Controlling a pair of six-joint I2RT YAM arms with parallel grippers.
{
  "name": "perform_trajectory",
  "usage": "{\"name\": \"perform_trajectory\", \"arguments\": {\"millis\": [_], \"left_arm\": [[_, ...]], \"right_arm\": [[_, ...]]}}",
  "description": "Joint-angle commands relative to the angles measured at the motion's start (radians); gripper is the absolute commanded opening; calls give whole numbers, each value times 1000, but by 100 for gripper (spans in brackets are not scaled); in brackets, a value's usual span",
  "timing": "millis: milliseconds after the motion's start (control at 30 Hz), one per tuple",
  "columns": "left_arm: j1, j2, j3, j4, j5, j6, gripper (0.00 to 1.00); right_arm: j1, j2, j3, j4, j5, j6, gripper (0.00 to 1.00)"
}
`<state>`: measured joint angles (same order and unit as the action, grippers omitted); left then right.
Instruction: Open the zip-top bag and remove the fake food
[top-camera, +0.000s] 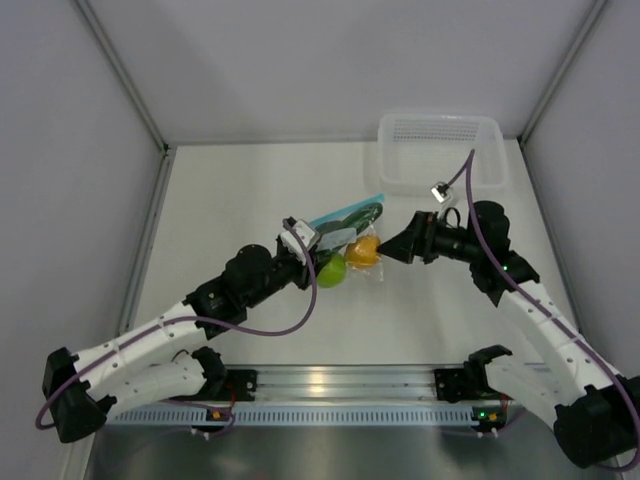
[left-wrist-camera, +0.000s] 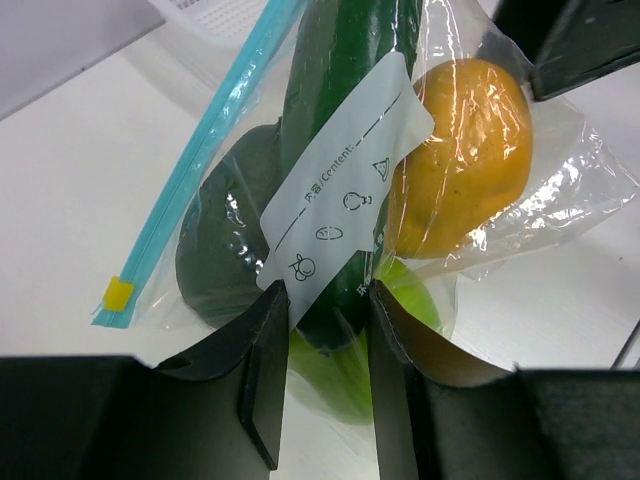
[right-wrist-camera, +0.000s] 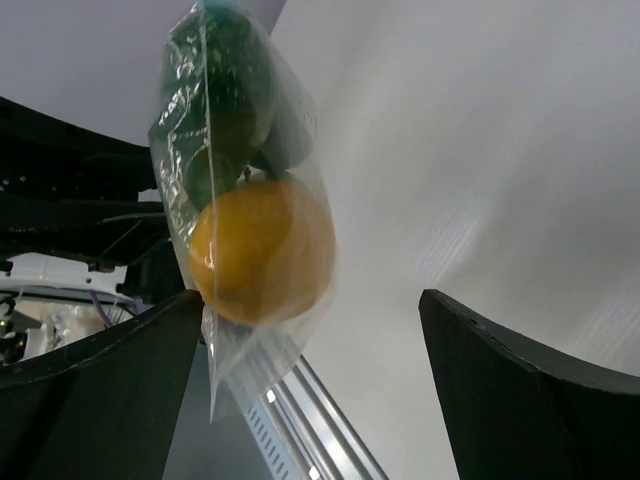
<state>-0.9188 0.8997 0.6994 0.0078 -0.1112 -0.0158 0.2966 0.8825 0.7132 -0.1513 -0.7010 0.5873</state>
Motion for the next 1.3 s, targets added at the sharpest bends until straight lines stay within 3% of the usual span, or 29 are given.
{"name": "perform_trajectory", "arguments": {"millis": [0,167,533,767,833,933,1033,1067,1133,1233,1267], "left_arm": [[-23,2,9,132,62,28,0],[-52,-12,6,150,68,24,0],[-54,-33,-24,147,76,31,0],[-54,-31,-21,149,93,25,0],[-54,-25,-11,147,97,27,1],[-55,-15,-1,147,90,28,10],[-55,-12,0,149,35,22,30],[-54,-12,2,147,16,20,45],[-54,-16,8,149,-48,20,58],[-54,-25,28,149,-140,-19,95],[-54,-31,34,147,-160,-24,98]], "right_arm": [[55,76,107,64,-20,-26,91],[160,115,158,99,-3,-49,84],[168,110,195,36,75,-144,57],[167,115,193,51,11,-213,0],[168,104,180,90,1,-210,0],[170,87,161,127,-8,-210,0],[168,67,154,142,-44,-225,0],[168,59,149,142,-51,-228,0],[170,38,146,171,-69,-247,0],[168,3,141,173,-100,-273,0],[168,-7,141,168,-101,-279,0]]}}
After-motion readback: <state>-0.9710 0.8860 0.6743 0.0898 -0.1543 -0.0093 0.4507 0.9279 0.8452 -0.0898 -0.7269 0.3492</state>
